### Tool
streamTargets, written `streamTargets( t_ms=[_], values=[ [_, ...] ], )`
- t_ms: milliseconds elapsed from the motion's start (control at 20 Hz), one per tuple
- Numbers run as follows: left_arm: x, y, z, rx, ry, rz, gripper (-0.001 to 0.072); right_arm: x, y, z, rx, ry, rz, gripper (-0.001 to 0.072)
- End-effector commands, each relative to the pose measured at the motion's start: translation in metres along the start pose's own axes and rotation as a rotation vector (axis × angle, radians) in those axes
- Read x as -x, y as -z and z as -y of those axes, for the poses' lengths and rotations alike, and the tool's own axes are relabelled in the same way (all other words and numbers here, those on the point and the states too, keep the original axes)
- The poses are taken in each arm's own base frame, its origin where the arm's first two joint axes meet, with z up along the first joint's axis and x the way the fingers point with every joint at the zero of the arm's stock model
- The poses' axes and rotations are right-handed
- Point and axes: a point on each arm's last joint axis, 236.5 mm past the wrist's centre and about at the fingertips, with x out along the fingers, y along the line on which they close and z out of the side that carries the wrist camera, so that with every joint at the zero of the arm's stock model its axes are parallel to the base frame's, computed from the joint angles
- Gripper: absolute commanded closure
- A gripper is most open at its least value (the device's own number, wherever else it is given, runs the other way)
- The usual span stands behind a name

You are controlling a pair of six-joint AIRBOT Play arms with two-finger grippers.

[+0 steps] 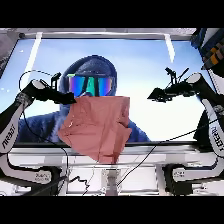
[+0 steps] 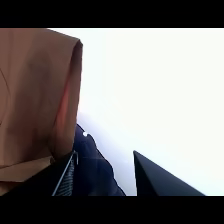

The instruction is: Fold the clothes and pants, and hang the long-sleeved shirts on hangers.

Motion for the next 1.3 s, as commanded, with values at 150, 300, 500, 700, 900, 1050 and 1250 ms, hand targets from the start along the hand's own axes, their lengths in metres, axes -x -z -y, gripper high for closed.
streamTargets(
  t_ms=[150,300,500,700,900,1050,1250],
  values=[
    [0.066,-0.026,0.051,-0.238,0.070,0.072,0.0687,-0.019,-0.011,-0.015,0.013,-0.016,0.043,0.0311],
    [0.096,-0.038,0.045,-0.282,0.038,0.144,0.0688,-0.019,-0.010,-0.016,0.012,-0.019,0.038,0.0311],
    [0.090,-0.023,-0.025,-0.446,-0.191,0.022,0.0687,-0.019,-0.014,-0.025,-0.012,-0.064,0.054,0.0310],
    [0.061,-0.024,-0.058,-0.434,-0.241,-0.022,0.0607,-0.034,-0.026,-0.043,-0.005,-0.087,0.100,0.0206],
    [0.058,-0.030,-0.068,-0.353,-0.259,0.010,0.0028,-0.051,-0.053,-0.054,0.025,-0.043,0.206,0.0192],
    [0.064,-0.043,-0.085,-0.217,-0.292,0.085,0.0028,-0.061,-0.067,-0.061,0.021,-0.052,0.208,0.0192],
    [0.051,-0.040,-0.097,-0.111,-0.252,0.090,0.0028,-0.078,-0.076,-0.064,0.021,-0.084,0.139,0.0191]
  ],
)
